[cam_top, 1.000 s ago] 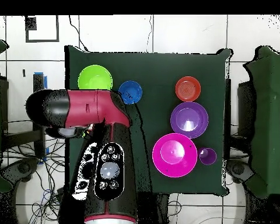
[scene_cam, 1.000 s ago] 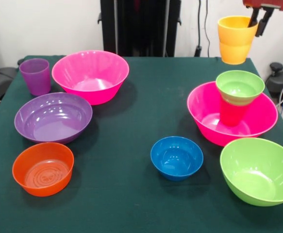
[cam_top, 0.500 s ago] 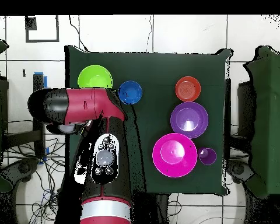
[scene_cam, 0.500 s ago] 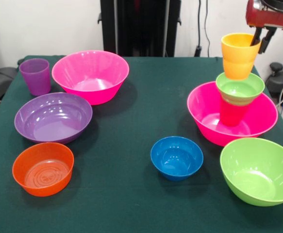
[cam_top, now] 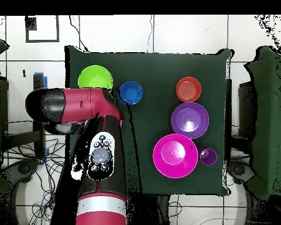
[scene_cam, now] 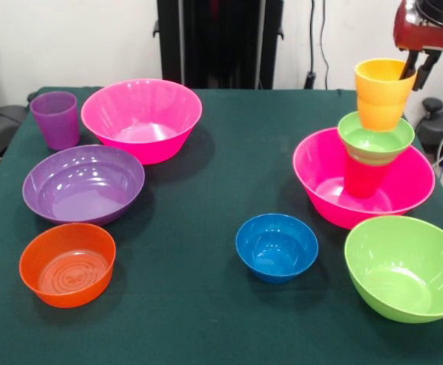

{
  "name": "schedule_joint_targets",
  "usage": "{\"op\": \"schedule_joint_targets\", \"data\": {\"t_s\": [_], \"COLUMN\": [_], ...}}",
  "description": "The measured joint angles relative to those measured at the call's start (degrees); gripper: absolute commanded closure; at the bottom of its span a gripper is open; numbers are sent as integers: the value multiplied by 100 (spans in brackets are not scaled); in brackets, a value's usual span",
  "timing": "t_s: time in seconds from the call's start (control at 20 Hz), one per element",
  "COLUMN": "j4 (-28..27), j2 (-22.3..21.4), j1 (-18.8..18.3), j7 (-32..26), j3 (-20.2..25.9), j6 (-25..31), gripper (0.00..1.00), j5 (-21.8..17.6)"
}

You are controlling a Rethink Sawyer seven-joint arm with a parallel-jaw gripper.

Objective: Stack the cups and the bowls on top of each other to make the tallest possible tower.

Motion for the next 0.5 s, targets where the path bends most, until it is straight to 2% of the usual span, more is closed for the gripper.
{"op": "schedule_joint_targets", "data": {"t_s": [0.5], "j4": [0], "j2": [150], "j1": [83], "j7": [0], "j3": [-89], "j6": [-371], "gripper": [100], "j5": [14]}}
